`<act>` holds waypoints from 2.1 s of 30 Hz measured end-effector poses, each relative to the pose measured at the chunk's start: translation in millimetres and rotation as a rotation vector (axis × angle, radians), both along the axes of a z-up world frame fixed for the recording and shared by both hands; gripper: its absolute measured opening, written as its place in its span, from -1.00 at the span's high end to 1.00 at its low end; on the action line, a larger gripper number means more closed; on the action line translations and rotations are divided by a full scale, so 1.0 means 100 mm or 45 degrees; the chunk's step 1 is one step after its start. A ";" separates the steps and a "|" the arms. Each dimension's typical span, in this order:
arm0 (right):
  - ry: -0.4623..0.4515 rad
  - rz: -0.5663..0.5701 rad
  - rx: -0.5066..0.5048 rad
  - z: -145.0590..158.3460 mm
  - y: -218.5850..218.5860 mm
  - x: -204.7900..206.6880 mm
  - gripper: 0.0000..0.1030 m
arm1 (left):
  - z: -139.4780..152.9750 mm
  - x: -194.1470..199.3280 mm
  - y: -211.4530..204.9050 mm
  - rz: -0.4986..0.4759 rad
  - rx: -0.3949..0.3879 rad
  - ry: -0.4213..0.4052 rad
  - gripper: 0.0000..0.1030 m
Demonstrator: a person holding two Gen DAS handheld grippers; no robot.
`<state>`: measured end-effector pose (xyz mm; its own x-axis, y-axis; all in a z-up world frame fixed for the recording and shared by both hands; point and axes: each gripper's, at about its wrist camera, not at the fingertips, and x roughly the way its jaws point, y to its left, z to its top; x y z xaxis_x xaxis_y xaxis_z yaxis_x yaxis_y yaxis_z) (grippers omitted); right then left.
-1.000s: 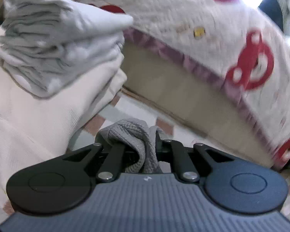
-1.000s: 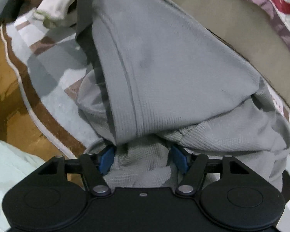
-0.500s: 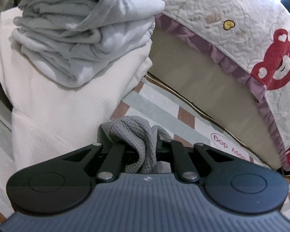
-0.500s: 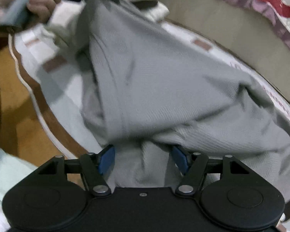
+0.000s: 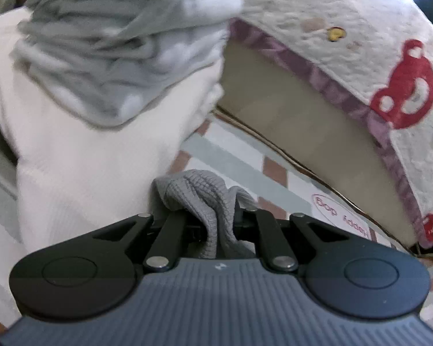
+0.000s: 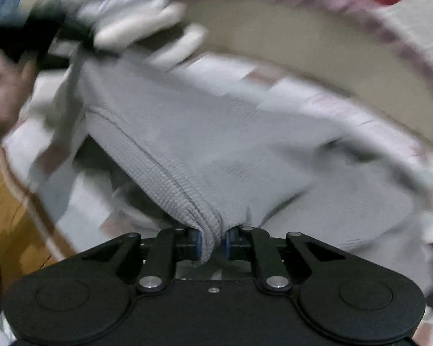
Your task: Fold clothes
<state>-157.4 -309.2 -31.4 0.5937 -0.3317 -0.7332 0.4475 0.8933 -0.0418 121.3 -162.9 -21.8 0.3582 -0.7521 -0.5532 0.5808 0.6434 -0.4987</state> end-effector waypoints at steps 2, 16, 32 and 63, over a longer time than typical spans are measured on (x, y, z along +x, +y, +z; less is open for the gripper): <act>-0.062 -0.009 -0.094 0.39 -0.02 -0.18 0.81 | 0.09 -0.06 0.00 -0.052 -0.066 -0.027 0.83; 0.170 0.193 -0.410 1.97 -0.79 0.34 0.91 | 0.61 -0.36 0.29 -0.180 -0.491 -0.165 0.81; 0.266 0.148 0.038 0.46 -2.08 0.87 -0.16 | -0.66 0.25 -0.30 -0.002 0.104 0.112 0.80; 0.088 -0.240 -0.204 0.83 -1.98 -0.52 0.96 | -0.48 0.24 -0.31 -0.075 0.061 0.122 0.79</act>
<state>-209.1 -507.2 51.3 0.4607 -0.5469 -0.6990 0.5970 0.7737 -0.2119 145.1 -194.3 -70.0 0.2583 -0.7422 -0.6185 0.5693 0.6341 -0.5232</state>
